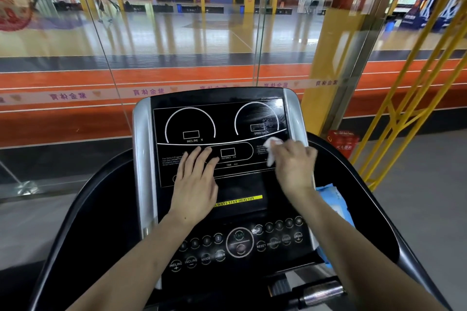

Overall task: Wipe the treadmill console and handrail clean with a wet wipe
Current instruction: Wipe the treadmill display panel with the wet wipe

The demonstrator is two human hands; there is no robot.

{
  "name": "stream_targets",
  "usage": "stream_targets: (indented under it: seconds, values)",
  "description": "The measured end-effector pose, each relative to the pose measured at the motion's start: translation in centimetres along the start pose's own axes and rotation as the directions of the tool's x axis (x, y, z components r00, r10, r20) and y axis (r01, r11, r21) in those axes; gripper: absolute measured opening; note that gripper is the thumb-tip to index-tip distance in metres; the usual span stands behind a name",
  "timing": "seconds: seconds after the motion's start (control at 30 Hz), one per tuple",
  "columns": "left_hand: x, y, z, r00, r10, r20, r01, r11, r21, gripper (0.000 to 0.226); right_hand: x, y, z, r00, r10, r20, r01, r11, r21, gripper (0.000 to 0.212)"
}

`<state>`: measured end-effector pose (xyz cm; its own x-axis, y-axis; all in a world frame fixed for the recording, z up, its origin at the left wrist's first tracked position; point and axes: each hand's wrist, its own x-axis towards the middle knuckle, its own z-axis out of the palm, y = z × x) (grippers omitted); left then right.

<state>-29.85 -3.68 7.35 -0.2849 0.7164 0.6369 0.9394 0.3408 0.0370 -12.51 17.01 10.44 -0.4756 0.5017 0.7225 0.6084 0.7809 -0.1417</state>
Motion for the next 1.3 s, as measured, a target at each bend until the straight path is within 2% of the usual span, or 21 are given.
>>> stream_targets:
  seconds: [0.1,0.17,0.23,0.3,0.37,0.4,0.57,0.67,0.83,0.9,0.93,0.97,1.0,1.03,1.07,1.1,1.13,1.17,1.23,1.3]
  values:
    - [-0.3,0.1,0.2,1.000,0.001,0.017,-0.001,1.000,-0.002,0.054,-0.7,1.2,-0.3,0.984,0.174,-0.041,-0.170,0.983,0.069,0.013]
    - [-0.8,0.3,0.3,1.000,-0.005,0.015,0.005,1.000,-0.009,0.054,-2.2,-0.7,0.3,0.975,0.223,0.008,-0.221,0.957,0.186,0.014]
    - [-1.1,0.2,0.4,1.000,-0.004,0.013,0.004,1.000,-0.010,0.054,-3.6,-3.5,1.0,0.984,0.163,0.070,-0.176,0.947,0.269,0.019]
    - [-1.2,0.2,0.5,1.000,0.002,0.024,-0.002,1.000,-0.005,0.056,-4.4,-5.9,1.2,0.996,0.003,0.086,-0.031,0.946,0.322,0.020]
    - [-1.2,0.4,0.3,1.000,-0.002,0.026,0.002,1.000,0.000,0.056,-3.9,-6.0,0.9,0.988,-0.133,0.079,0.101,0.941,0.324,0.019]
    - [-1.2,0.5,0.3,1.000,0.000,0.026,0.000,1.000,-0.003,0.055,-3.4,-5.0,0.8,0.987,-0.129,0.094,0.092,0.941,0.325,0.018]
    - [-1.7,0.6,0.2,0.999,0.006,0.033,-0.006,1.000,-0.004,0.052,-2.2,1.1,-0.7,0.982,0.135,0.131,-0.160,0.967,0.199,0.023]
    - [-2.2,0.6,0.2,0.999,-0.013,0.034,0.013,1.000,-0.005,0.053,-3.0,-0.7,-0.6,0.984,0.164,0.074,-0.173,0.974,0.148,0.023]
    - [-1.6,0.7,-0.4,1.000,0.011,0.020,-0.011,1.000,-0.001,0.054,-4.1,-7.3,0.0,0.987,-0.057,0.153,0.007,0.951,0.310,0.017]
    - [-0.8,0.9,-0.9,1.000,0.018,0.017,-0.018,1.000,-0.006,0.054,-4.0,-6.8,0.2,0.974,-0.164,0.158,0.106,0.940,0.324,0.020]
    - [-0.6,1.0,-1.0,1.000,0.020,0.020,-0.020,1.000,-0.007,0.053,-3.9,-5.9,0.2,0.967,-0.175,0.185,0.110,0.942,0.316,0.020]
    - [-0.5,1.1,-1.1,0.999,0.021,0.025,-0.020,1.000,-0.006,0.053,-3.8,-4.4,0.0,0.967,-0.155,0.202,0.098,0.960,0.264,0.012]
    - [-0.5,1.2,-1.2,0.999,0.019,0.034,-0.019,1.000,-0.002,0.053,-3.6,-2.6,-0.3,0.973,-0.074,0.218,0.019,0.970,0.241,0.004]
    - [-0.7,1.2,-1.2,0.999,0.015,0.043,-0.015,1.000,0.002,0.052,-3.3,-0.8,-0.4,0.985,0.006,0.173,-0.038,0.982,0.183,0.020]
    - [-0.8,1.2,-1.3,0.999,0.009,0.049,-0.009,1.000,0.005,0.051,-2.9,0.8,-0.7,0.983,0.113,0.147,-0.135,0.979,0.152,0.025]
    - [-1.0,1.2,-1.3,0.999,0.003,0.052,-0.003,1.000,0.009,0.051,-2.6,1.4,-0.9,0.978,0.163,0.133,-0.187,0.965,0.185,0.020]
    - [-1.2,1.2,-1.3,0.999,-0.003,0.054,0.003,1.000,0.011,0.050,-2.7,1.6,-1.2,0.980,0.162,0.115,-0.181,0.967,0.179,0.016]
    - [-1.4,1.2,-1.3,0.998,-0.009,0.058,0.008,1.000,0.012,0.050,-2.8,1.3,-1.0,0.986,0.146,0.076,-0.157,0.974,0.166,0.021]
    - [-1.7,1.0,-1.2,0.998,-0.021,0.061,0.020,1.000,0.015,0.050,-3.3,-1.2,-1.0,0.987,0.094,0.128,-0.112,0.984,0.142,0.028]
    - [-1.9,0.9,-1.1,0.998,-0.026,0.060,0.026,1.000,0.016,0.050,-3.8,-4.8,-0.9,0.985,0.001,0.173,-0.042,0.972,0.231,0.022]
